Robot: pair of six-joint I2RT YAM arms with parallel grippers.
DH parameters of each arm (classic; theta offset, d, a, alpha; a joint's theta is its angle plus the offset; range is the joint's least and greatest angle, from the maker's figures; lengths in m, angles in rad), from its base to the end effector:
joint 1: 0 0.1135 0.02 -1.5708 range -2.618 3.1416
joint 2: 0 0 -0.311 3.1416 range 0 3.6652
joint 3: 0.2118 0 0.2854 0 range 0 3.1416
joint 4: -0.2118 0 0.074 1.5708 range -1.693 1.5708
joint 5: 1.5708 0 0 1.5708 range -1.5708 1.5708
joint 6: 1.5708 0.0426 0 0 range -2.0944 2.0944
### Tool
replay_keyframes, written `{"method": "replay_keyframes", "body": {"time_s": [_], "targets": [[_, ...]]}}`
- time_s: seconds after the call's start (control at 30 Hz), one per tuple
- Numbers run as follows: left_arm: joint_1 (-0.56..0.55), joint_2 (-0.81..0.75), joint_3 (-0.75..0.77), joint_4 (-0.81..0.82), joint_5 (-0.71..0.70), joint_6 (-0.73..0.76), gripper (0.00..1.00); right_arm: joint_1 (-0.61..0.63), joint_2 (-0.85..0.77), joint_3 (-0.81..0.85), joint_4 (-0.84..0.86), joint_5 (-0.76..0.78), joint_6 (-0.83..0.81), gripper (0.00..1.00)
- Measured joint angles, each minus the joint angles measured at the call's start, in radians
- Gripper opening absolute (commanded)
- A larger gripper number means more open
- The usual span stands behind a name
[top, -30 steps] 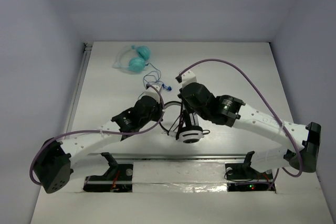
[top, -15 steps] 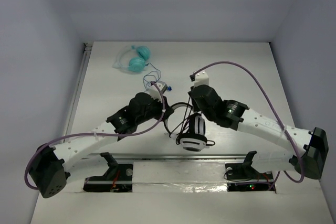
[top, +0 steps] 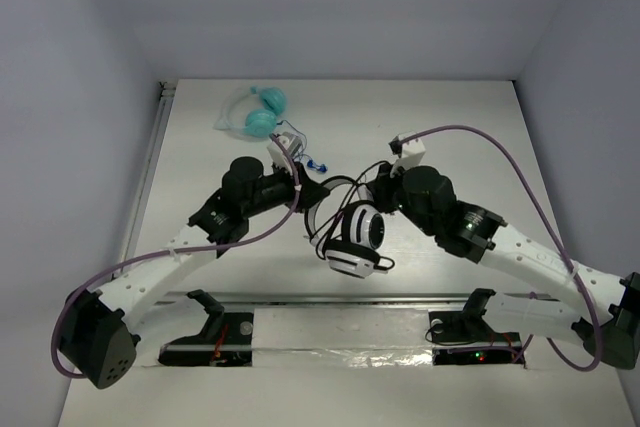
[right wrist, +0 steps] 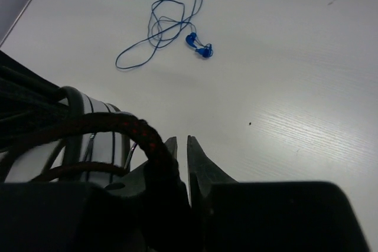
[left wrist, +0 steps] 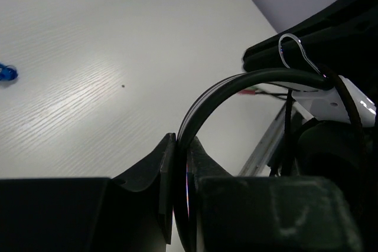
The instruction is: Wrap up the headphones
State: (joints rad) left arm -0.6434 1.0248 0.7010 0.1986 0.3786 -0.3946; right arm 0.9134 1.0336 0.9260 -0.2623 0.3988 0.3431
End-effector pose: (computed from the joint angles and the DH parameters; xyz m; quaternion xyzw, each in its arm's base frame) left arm 0.1944 -0.1655 0.3332 0.2149 0.7154 -0.4448 0.4941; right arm 0.1660 0.1880 0.3694 -0.1201 0.8076 0.1933 0.5441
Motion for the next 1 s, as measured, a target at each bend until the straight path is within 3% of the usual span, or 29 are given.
{"method": "replay_keyframes", "body": {"time_s": [0.3, 0.53, 0.63, 0.73, 0.83, 1.0], "targets": [[0.03, 0.0, 0.081, 0.065, 0.139, -0.066, 0.0, -0.031, -0.092, -0.209, 0.215, -0.217, 0.005, 0.43], [0.04, 0.007, 0.212, 0.082, 0.154, -0.104, 0.0, -0.035, -0.177, -0.349, 0.428, -0.322, 0.032, 0.43], [0.044, 0.023, 0.266, 0.082, 0.146, -0.116, 0.0, -0.035, -0.194, -0.407, 0.535, -0.342, 0.065, 0.35], [0.045, 0.04, 0.301, 0.081, 0.128, -0.12, 0.0, -0.035, -0.196, -0.447, 0.611, -0.347, 0.103, 0.34], [0.045, 0.049, 0.31, 0.081, 0.106, -0.127, 0.0, -0.035, -0.197, -0.483, 0.684, -0.347, 0.134, 0.15], [0.045, 0.056, 0.309, 0.074, 0.032, -0.151, 0.0, -0.035, -0.186, -0.499, 0.752, -0.343, 0.203, 0.08]]}}
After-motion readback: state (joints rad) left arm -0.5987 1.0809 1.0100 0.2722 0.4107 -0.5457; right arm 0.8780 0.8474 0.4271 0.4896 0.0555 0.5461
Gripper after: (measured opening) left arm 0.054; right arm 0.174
